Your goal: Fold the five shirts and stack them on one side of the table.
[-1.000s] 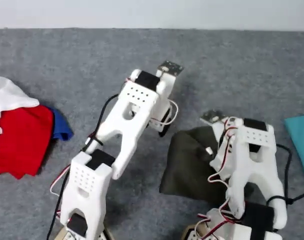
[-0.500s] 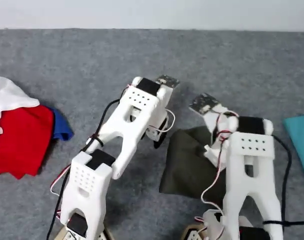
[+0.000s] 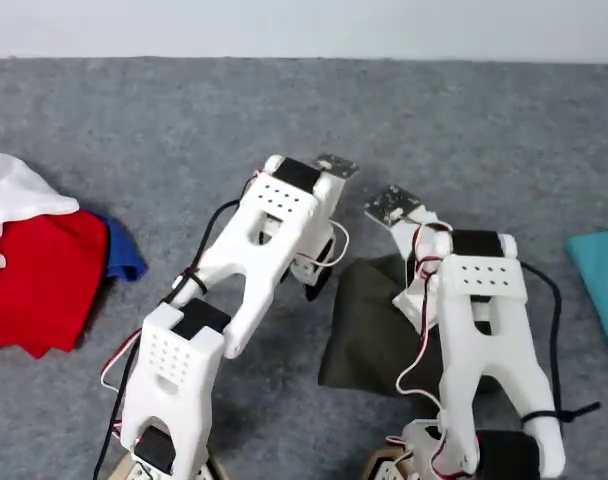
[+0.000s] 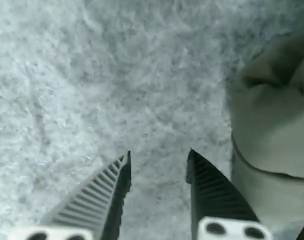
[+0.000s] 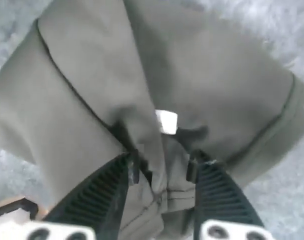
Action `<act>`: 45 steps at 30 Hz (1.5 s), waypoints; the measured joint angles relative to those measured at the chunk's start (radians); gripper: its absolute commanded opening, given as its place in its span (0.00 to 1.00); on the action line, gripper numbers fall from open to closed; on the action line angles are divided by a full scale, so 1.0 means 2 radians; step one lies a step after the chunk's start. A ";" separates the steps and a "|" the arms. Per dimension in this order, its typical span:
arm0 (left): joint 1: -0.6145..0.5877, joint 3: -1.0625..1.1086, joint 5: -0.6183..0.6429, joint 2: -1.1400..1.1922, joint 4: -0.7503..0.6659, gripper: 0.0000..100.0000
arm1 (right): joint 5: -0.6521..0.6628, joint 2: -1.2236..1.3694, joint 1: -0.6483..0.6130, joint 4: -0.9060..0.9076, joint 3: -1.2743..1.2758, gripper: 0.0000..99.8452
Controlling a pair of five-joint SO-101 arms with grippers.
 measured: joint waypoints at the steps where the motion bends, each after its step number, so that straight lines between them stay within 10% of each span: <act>1: 0.000 0.005 0.000 0.000 0.000 0.13 | 0.000 0.001 -0.001 -0.006 0.004 0.17; 37: 0.000 0.026 0.000 0.000 0.000 0.11 | 0.000 0.005 0.010 -0.098 0.076 0.03; 45: 0.000 0.026 0.000 0.000 0.000 0.11 | 0.000 0.005 0.008 -0.085 0.076 0.29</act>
